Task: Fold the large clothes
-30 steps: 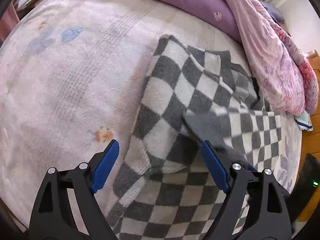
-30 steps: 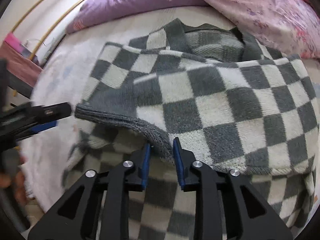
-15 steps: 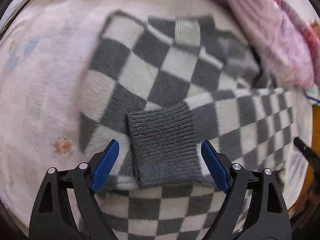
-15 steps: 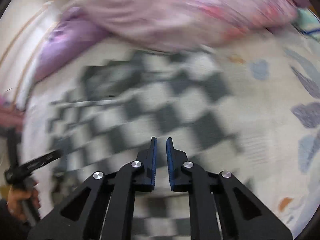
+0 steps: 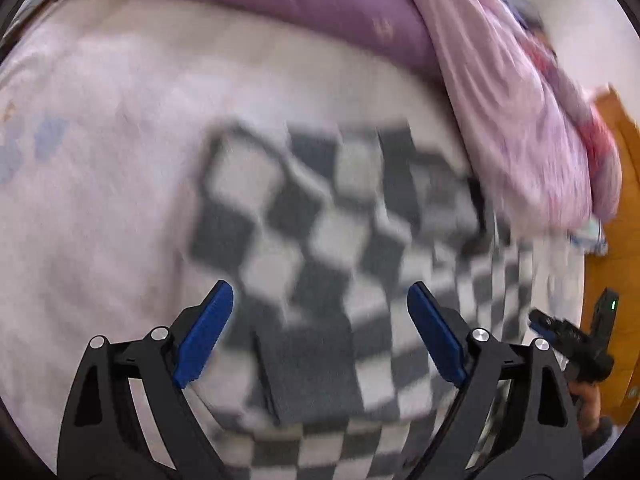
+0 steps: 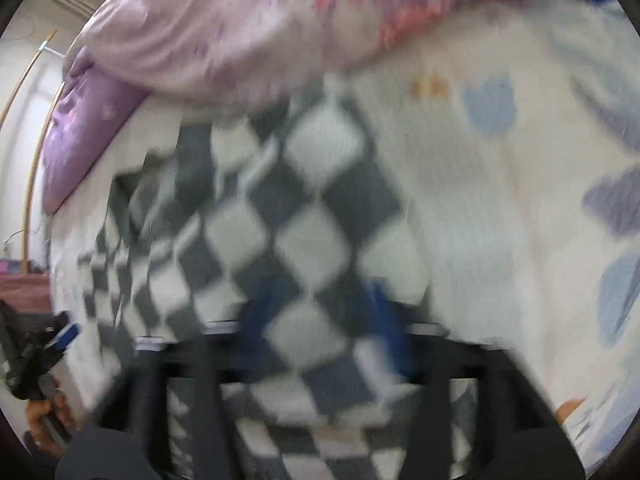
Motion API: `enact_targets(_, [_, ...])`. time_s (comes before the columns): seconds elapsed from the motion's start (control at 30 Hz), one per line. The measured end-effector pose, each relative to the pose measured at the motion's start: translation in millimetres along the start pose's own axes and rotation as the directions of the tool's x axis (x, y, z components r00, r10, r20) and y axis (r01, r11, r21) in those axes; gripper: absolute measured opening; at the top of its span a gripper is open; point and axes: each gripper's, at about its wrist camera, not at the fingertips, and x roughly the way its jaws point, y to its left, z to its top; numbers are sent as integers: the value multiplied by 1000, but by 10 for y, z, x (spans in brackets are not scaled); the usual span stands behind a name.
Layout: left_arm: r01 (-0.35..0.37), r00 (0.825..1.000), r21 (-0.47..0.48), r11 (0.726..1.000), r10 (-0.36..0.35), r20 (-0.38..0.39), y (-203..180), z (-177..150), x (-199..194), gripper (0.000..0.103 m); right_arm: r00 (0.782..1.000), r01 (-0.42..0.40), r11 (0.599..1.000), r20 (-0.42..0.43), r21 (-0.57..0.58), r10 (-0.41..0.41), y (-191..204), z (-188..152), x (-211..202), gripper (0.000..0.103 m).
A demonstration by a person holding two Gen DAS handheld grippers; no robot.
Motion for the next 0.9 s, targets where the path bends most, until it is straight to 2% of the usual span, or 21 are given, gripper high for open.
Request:
enact_targets(0.1, [-46,999,-75,996,48,16,217,423,97,89,998,47,999,52,4,-47,42,478,8,61])
enact_targets(0.23, [-120,993,-78,990,120,-13,423,786,405,89,1000,13,995,23,99,-15,-85,1011,227,61])
enact_targets(0.37, [-188,977,-24,982,184,-109,508,898,792,89,999,-26,985,-40,172,33,-200,1257,523,61])
enact_targets(0.43, [-202,969,-10,979,198,-145,530,889,944,88,997,14,983,-78,185,0,-244,1297,682,61])
enact_targets(0.5, [-192,971,13,981,192,-142,511,878,978,74,989,43,983,-144,180,-17,-280,1276,853,58])
enact_targets(0.53, [-178,974,45,983,183,-131,468,877,967,67,989,45,984,-146,174,-20,-294,1236,858,55])
enact_targets(0.57, [-149,980,65,987,156,-126,426,875,964,42,991,41,986,-131,163,-20,-295,1219,845,44])
enact_targets(0.6, [-137,981,95,986,148,-125,341,862,959,30,994,15,988,-106,155,1,-293,1198,810,31])
enact_targets(0.63, [-151,980,120,981,165,-114,295,858,931,23,996,4,989,-92,145,10,-269,1161,795,25])
enact_targets(0.7, [-144,984,136,980,157,-85,255,832,839,19,999,4,997,-42,81,0,-219,1056,664,19])
enact_targets(0.8, [-114,993,127,985,119,-27,273,759,561,19,1000,-5,1000,26,30,4,-176,929,449,18])
enact_targets(0.9, [-90,995,147,985,85,43,207,650,213,18,993,-53,999,109,-4,53,-169,759,77,17])
